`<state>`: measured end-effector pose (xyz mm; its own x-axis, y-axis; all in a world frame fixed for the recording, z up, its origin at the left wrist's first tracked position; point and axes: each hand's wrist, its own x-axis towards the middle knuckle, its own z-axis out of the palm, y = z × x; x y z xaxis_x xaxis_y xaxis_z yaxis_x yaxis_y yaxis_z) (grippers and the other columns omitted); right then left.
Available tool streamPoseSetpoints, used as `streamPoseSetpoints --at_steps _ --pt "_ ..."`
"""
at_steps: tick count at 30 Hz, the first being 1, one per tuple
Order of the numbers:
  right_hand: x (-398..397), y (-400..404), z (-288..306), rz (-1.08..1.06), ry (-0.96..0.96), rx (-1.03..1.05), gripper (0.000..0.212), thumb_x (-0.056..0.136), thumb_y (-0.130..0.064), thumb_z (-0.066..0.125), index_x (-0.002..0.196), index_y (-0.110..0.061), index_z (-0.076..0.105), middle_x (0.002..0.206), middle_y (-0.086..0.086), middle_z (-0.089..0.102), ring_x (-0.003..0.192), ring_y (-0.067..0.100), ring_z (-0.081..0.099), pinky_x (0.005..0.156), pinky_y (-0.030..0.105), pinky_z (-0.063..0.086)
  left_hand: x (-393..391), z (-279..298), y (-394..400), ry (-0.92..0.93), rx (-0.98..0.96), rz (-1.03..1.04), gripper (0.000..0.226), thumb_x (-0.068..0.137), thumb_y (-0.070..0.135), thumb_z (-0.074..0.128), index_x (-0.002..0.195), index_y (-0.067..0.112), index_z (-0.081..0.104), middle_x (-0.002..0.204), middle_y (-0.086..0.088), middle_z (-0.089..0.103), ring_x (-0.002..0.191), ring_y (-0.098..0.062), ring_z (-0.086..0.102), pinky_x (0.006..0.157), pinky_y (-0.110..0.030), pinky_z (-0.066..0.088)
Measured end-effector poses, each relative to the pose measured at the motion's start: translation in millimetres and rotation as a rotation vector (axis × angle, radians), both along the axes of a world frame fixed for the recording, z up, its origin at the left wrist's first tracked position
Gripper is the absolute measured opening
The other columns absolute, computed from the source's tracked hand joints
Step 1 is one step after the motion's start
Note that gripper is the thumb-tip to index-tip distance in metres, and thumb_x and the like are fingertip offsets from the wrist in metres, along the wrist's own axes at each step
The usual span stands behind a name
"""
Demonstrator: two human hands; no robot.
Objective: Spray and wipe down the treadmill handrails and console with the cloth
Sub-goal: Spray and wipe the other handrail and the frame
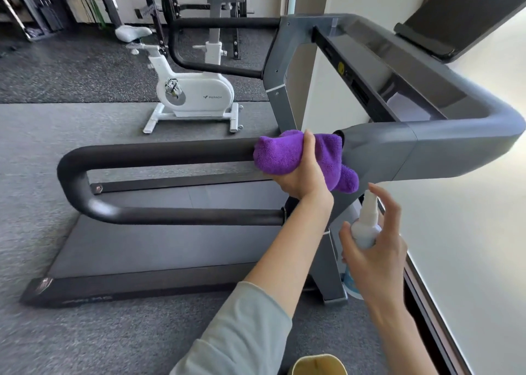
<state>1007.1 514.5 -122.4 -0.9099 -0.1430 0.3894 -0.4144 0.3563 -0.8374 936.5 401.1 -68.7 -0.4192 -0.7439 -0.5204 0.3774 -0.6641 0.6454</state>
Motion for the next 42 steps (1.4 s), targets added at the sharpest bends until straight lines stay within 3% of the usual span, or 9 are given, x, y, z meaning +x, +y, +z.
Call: streamPoseSetpoints --at_steps 4,11,14,21,26,31,34,37,42 --pt "4 -3 -1 0.005 0.016 0.009 0.07 0.083 0.002 0.067 0.13 -0.042 0.039 0.093 -0.003 0.061 0.056 0.019 0.054 0.059 0.045 0.053 6 2 -10 0.03 0.034 0.035 0.08 0.06 0.032 0.092 0.129 0.029 0.052 0.113 0.01 0.064 0.095 -0.011 0.065 0.092 -0.029 0.05" --pt "10 -29 2 0.087 0.007 -0.016 0.067 0.084 0.004 0.066 0.134 -0.035 0.042 0.1 -0.022 0.056 0.06 0.016 0.054 0.061 0.039 0.053 36 -3 -65 0.051 0.005 0.148 0.072 0.059 0.032 0.092 0.123 0.025 0.059 0.108 0.011 0.069 0.093 -0.009 0.069 0.092 -0.036 0.055" --pt "14 -46 5 0.134 0.004 -0.023 0.066 0.084 0.005 0.065 0.133 -0.032 0.044 0.088 -0.027 0.056 0.059 0.01 0.053 0.056 0.025 0.049 56 -2 -97 0.011 0.045 0.161 0.061 0.063 0.032 0.09 0.117 0.022 0.062 0.106 0.009 0.069 0.091 -0.012 0.068 0.088 -0.034 0.055" --pt "24 -86 9 0.217 -0.038 -0.004 0.068 0.085 0.001 0.065 0.128 -0.045 0.042 0.065 0.0 0.053 0.048 0.02 0.047 0.048 0.027 0.045 102 5 -168 -0.09 0.055 0.203 0.045 0.068 0.038 0.086 0.102 0.019 0.065 0.095 0.008 0.071 0.075 -0.01 0.067 0.061 -0.023 0.05" --pt "28 -110 6 0.276 -0.027 -0.014 0.067 0.085 0.006 0.065 0.128 -0.039 0.042 0.083 0.003 0.056 0.052 0.014 0.048 0.046 0.012 0.041 143 7 -231 -0.193 0.008 0.25 0.037 0.07 0.043 0.083 0.081 0.024 0.053 0.086 0.01 0.064 0.072 -0.009 0.061 0.07 -0.026 0.047" --pt "31 -133 6 0.302 -0.009 -0.015 0.067 0.084 0.005 0.066 0.133 -0.034 0.043 0.113 -0.001 0.06 0.067 0.008 0.052 0.059 0.005 0.041 156 0 -249 -0.216 -0.012 0.257 0.057 0.067 0.051 0.083 0.108 0.018 0.061 0.098 0.008 0.067 0.086 -0.012 0.066 0.073 -0.027 0.05" --pt "34 -138 9 0.311 0.0 -0.028 0.069 0.085 0.004 0.067 0.133 -0.039 0.042 0.123 -0.004 0.059 0.075 0.012 0.055 0.062 0.005 0.043 153 -6 -243 -0.204 -0.052 0.291 0.054 0.064 0.054 0.084 0.103 0.022 0.063 0.098 0.011 0.069 0.087 -0.011 0.068 0.073 -0.028 0.054" --pt "37 -136 10 0.315 -0.004 -0.019 0.068 0.084 0.006 0.068 0.132 -0.036 0.044 0.119 0.0 0.06 0.063 0.006 0.055 0.057 0.005 0.042 163 -15 -247 -0.179 -0.127 0.245 0.047 0.064 0.053 0.084 0.095 0.024 0.063 0.096 0.01 0.071 0.088 -0.014 0.07 0.085 -0.035 0.056" --pt "35 -134 5 0.322 -0.031 -0.012 0.067 0.083 0.008 0.067 0.13 -0.035 0.045 0.094 -0.004 0.061 0.064 0.011 0.054 0.051 0.004 0.04 208 -38 -249 -0.329 -0.416 0.285 0.065 0.064 0.05 0.085 0.116 0.02 0.062 0.107 0.009 0.071 0.093 -0.005 0.069 0.096 -0.032 0.052"
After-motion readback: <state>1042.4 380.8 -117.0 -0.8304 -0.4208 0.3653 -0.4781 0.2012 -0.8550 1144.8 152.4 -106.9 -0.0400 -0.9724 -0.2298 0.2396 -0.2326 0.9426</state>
